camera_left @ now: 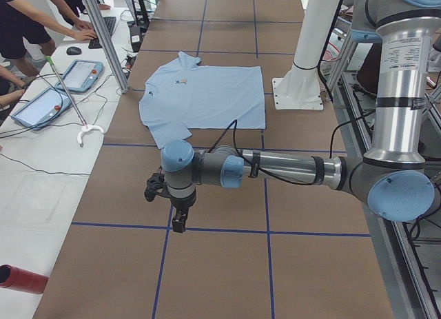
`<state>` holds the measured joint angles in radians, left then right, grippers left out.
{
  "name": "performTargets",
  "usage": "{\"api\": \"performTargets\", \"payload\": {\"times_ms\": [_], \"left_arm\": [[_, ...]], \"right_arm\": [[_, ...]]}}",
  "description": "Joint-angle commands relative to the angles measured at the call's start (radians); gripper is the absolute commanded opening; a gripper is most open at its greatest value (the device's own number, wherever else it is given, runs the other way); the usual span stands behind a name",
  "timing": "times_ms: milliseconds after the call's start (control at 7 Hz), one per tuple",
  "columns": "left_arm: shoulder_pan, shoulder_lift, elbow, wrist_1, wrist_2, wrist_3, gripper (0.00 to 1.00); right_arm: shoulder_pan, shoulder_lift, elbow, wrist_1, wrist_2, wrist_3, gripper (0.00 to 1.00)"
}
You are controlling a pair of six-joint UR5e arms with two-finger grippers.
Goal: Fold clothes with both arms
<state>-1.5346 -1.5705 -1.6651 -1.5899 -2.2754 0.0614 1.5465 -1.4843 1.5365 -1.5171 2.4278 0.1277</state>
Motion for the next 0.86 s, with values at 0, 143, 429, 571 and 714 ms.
{"api": "performTargets", "payload": {"times_ms": [0,143,429,571,714], "left_arm": [[0.002,-0.017,-0.018,-0.04,-0.146,-0.009,1.0],[0.005,-0.029,-0.002,-0.155,-0.145,-0.009,1.0],[0.007,-0.031,0.074,-0.326,-0.145,-0.015,1.0],[0.008,-0.067,0.097,-0.328,-0.15,-0.075,1.0],[0.007,-0.074,0.11,-0.328,-0.153,-0.1,1.0]], "right_arm": [[-0.058,0.045,0.007,0.178,-0.003,0.111,1.0],[-0.148,0.055,-0.005,0.237,-0.006,0.194,1.0],[-0.311,0.178,-0.051,0.239,-0.012,0.286,1.0],[-0.356,0.247,-0.088,0.241,-0.045,0.288,1.0],[-0.383,0.257,-0.088,0.299,-0.074,0.311,1.0]]}}
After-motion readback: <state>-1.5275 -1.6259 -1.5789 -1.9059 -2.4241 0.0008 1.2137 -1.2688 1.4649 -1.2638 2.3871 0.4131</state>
